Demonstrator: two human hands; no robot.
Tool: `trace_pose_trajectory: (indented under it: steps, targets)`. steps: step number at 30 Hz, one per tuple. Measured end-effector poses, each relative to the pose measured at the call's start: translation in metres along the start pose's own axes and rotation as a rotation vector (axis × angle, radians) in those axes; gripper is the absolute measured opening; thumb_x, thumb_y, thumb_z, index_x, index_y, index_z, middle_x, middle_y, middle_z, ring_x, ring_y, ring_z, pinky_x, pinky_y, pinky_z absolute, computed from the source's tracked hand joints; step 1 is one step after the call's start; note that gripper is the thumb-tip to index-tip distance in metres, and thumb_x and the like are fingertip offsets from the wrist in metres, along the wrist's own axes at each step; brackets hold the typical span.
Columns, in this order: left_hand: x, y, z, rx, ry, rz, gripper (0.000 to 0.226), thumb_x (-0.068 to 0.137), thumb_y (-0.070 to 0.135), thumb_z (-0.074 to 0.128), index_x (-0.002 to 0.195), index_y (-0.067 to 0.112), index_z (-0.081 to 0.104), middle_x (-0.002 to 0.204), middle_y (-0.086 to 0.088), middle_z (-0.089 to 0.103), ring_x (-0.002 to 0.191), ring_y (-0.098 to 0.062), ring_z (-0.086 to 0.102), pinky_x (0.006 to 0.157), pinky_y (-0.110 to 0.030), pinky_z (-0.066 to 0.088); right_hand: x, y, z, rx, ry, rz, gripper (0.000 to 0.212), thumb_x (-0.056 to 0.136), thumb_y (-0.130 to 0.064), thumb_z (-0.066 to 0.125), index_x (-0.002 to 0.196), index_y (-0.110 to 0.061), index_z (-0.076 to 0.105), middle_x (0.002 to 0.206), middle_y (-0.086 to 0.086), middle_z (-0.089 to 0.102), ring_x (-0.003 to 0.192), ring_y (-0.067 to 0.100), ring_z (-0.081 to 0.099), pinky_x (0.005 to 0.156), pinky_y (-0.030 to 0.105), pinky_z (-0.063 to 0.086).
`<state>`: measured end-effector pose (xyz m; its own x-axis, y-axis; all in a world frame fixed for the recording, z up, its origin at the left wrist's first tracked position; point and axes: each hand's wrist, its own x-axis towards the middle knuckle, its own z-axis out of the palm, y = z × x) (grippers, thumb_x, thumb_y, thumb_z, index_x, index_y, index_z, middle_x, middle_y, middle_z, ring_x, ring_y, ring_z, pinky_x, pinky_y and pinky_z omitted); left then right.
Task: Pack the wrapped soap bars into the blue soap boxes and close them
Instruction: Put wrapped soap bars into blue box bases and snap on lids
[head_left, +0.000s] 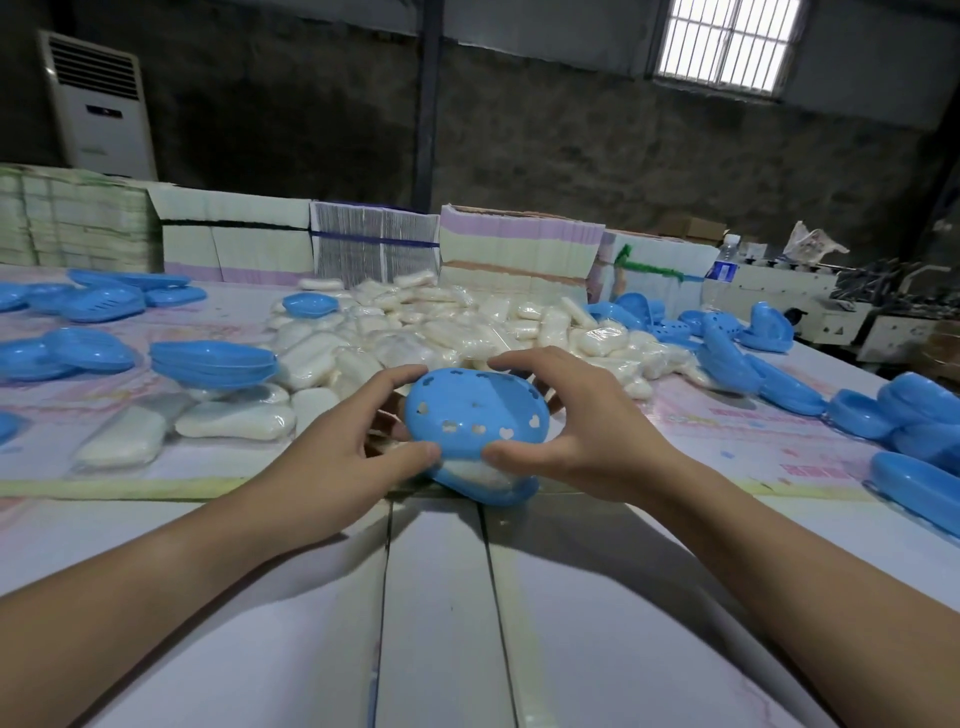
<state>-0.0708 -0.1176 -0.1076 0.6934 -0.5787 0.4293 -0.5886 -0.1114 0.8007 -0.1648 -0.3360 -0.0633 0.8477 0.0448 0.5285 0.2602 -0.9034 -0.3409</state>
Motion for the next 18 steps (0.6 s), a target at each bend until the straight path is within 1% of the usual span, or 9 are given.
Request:
trace_pose_trajectory:
  steps: [3,5,7,8,10,13,14,16,18]
  targets:
    - [-0.002,-0.002,-0.001,0.028,-0.019,0.027,0.062,0.081,0.031,0.076,0.127,0.06,0.045,0.109,0.01,0.065,0.102,0.001,0.063,0.083,-0.021,0.054,-0.001,-0.001,0.0,0.046,0.019,0.014,0.055,0.06,-0.06,0.07,0.112,-0.052,0.053,0.099,-0.029,0.056,0.095,-0.005,0.054,0.073,0.013,0.041]
    - [-0.002,-0.004,-0.001,0.056,-0.026,0.033,0.066,0.085,0.022,0.077,0.126,0.061,0.043,0.11,0.011,0.064,0.104,0.004,0.06,0.081,-0.015,0.053,-0.001,0.001,0.001,0.08,0.017,0.049,0.048,0.059,-0.063,0.068,0.104,-0.057,0.052,0.095,-0.025,0.058,0.091,-0.001,0.056,0.071,0.018,0.046]
    - [-0.002,-0.003,0.0,0.085,-0.017,0.043,0.069,0.085,0.017,0.077,0.124,0.062,0.043,0.108,0.011,0.062,0.104,0.003,0.058,0.078,-0.012,0.051,-0.002,0.003,0.001,0.105,0.003,0.087,0.05,0.057,-0.067,0.067,0.104,-0.056,0.053,0.092,-0.022,0.059,0.085,0.002,0.057,0.069,0.02,0.048]
    - [-0.002,-0.004,0.001,0.089,-0.015,0.048,0.07,0.084,0.015,0.077,0.123,0.062,0.044,0.108,0.009,0.062,0.102,0.002,0.059,0.076,-0.012,0.052,-0.002,0.004,0.001,0.119,-0.009,0.106,0.052,0.056,-0.067,0.066,0.105,-0.054,0.055,0.091,-0.021,0.06,0.082,0.003,0.057,0.068,0.02,0.047]
    - [-0.001,-0.004,0.002,0.068,-0.023,0.043,0.068,0.084,0.015,0.079,0.123,0.06,0.047,0.107,0.006,0.062,0.099,-0.002,0.06,0.079,-0.019,0.055,-0.002,0.007,0.002,0.144,-0.039,0.147,0.053,0.055,-0.069,0.065,0.105,-0.051,0.057,0.09,-0.018,0.062,0.078,0.003,0.057,0.067,0.021,0.047]
    - [-0.002,-0.002,0.002,0.033,-0.031,0.04,0.062,0.078,0.024,0.077,0.12,0.061,0.05,0.105,0.008,0.062,0.099,-0.006,0.062,0.082,-0.026,0.057,-0.002,0.01,0.004,0.17,-0.076,0.184,0.049,0.057,-0.07,0.062,0.101,-0.049,0.06,0.087,-0.012,0.063,0.075,0.005,0.056,0.07,0.031,0.051]
    - [-0.002,-0.003,0.002,0.039,-0.033,0.045,0.062,0.08,0.021,0.077,0.119,0.061,0.05,0.104,0.008,0.062,0.098,-0.006,0.062,0.082,-0.026,0.057,-0.002,0.01,0.005,0.183,-0.088,0.191,0.048,0.058,-0.07,0.061,0.1,-0.048,0.061,0.085,-0.01,0.062,0.074,0.006,0.055,0.072,0.033,0.05]
    - [-0.002,-0.004,0.002,0.054,-0.034,0.048,0.064,0.084,0.015,0.078,0.119,0.059,0.05,0.105,0.008,0.061,0.096,-0.003,0.062,0.079,-0.022,0.056,-0.002,0.01,0.006,0.217,-0.109,0.199,0.046,0.058,-0.069,0.061,0.099,-0.048,0.062,0.085,-0.008,0.062,0.071,0.006,0.054,0.072,0.033,0.05]
    - [-0.002,-0.003,0.001,0.045,-0.04,0.05,0.065,0.082,0.016,0.079,0.12,0.059,0.048,0.106,0.01,0.061,0.095,-0.001,0.062,0.075,-0.015,0.053,-0.003,0.01,0.006,0.227,-0.121,0.195,0.045,0.059,-0.068,0.062,0.099,-0.049,0.062,0.089,-0.007,0.064,0.07,0.003,0.053,0.072,0.031,0.05]
